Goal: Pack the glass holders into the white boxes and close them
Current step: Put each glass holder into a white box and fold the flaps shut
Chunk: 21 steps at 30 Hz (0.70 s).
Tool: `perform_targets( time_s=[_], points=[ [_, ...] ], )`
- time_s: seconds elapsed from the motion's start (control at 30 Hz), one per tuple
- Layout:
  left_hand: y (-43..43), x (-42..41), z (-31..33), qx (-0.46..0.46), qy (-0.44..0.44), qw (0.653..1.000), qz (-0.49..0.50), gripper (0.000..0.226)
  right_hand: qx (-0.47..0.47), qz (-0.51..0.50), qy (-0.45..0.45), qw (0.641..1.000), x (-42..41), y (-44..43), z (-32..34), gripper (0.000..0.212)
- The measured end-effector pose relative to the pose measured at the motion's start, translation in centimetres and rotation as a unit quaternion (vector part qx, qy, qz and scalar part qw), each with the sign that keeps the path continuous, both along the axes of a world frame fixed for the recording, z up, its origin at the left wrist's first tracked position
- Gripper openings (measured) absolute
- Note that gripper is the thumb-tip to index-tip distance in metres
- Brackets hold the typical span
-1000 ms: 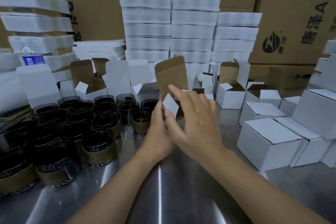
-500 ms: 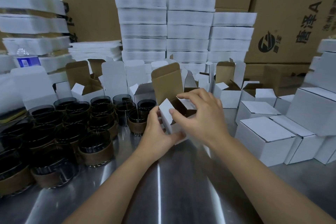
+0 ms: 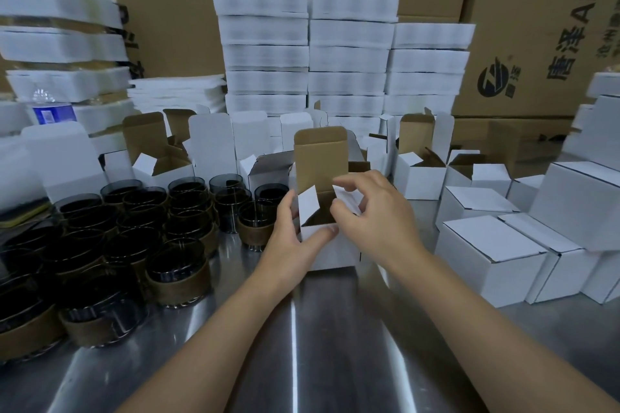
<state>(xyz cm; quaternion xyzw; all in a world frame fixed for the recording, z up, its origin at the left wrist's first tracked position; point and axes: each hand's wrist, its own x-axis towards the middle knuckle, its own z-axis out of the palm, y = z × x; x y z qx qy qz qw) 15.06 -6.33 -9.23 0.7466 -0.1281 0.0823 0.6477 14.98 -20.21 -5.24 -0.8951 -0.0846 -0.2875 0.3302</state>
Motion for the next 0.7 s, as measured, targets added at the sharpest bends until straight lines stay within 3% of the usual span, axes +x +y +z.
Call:
perform_targets(
  time_s=[0.13,0.27,0.43,0.6,0.7],
  points=[
    [0.1,0.2,0.3,-0.012,0.032,0.999,0.009,0.064,-0.004,-0.005,-0.001,1.0,0.0,-0.3,0.2,0.031],
    [0.2,0.4,0.2,-0.041,0.056,0.998,0.009,0.082,0.025,-0.013,-0.019,0.999,0.2,-0.6,0.3,0.031],
    [0.4,0.9,-0.1,-0.085,0.071,0.993,0.036,0.07,0.05,-0.033,0.004,0.998,0.6,-1.0,0.3,0.033],
    [0.6,-0.4,0.6,0.005,-0.021,0.992,0.12,0.036,0.042,-0.049,0.018,0.998,0.7,-1.3,0.3,0.03],
    [0.9,-0.9,1.2,0.085,-0.088,0.966,0.226,0.024,0.021,-0.058,0.013,0.998,0.7,-1.4,0.3,0.028]
  ],
)
